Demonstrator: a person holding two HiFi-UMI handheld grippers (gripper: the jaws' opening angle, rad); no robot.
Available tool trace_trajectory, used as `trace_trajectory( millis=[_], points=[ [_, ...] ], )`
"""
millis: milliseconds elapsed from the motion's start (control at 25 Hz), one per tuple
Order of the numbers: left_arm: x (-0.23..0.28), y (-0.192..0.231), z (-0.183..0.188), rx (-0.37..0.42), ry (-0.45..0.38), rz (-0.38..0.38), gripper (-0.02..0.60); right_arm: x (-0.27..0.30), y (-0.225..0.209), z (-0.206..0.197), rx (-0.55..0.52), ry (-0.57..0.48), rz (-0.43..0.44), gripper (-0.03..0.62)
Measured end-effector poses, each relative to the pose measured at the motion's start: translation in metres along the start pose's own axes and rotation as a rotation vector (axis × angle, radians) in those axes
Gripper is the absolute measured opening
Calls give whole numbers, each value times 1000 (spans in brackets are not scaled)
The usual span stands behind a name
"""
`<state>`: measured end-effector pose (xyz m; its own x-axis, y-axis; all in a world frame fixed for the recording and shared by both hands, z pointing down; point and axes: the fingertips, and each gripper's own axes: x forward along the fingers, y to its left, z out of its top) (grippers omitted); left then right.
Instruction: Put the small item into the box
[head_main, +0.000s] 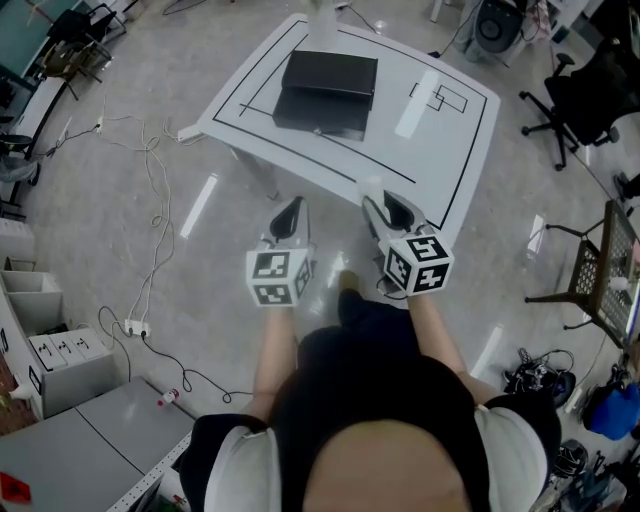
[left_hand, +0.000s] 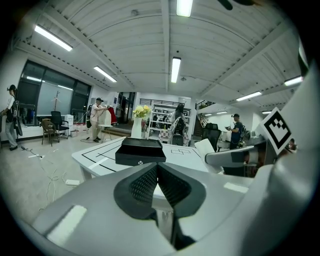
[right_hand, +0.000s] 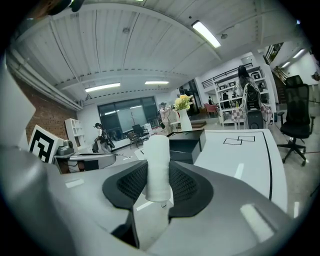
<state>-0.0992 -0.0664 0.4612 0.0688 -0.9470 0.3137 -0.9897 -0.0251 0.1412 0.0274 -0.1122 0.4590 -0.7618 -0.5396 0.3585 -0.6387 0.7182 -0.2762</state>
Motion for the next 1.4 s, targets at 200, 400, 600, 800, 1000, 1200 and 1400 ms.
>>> trace_trajectory(
  millis=[200, 400, 600, 800, 1000, 1200, 1400],
  points=[
    [17, 6, 9, 0, -2, 5, 9, 16, -11, 9, -5, 2, 5, 133],
    [29, 12, 14, 2, -12, 19, 9, 31, -18, 19, -13, -6, 20, 132],
    [37, 18, 19, 6, -22, 39, 9, 45, -22, 27, -22, -18, 42, 133],
    [41, 26, 19, 4, -30, 58, 9, 54, -24, 32, -30, -22, 53, 132],
    [40, 29, 18, -14, -31, 73, 9, 57, -25, 34, -37, -22, 60, 133],
    [36, 28, 14, -21, -28, 80, 9, 55, -27, 32, -37, -21, 63, 133],
    [35, 26, 10, -27, -21, 84, 9, 52, -29, 28, -28, -16, 61, 133]
  ],
)
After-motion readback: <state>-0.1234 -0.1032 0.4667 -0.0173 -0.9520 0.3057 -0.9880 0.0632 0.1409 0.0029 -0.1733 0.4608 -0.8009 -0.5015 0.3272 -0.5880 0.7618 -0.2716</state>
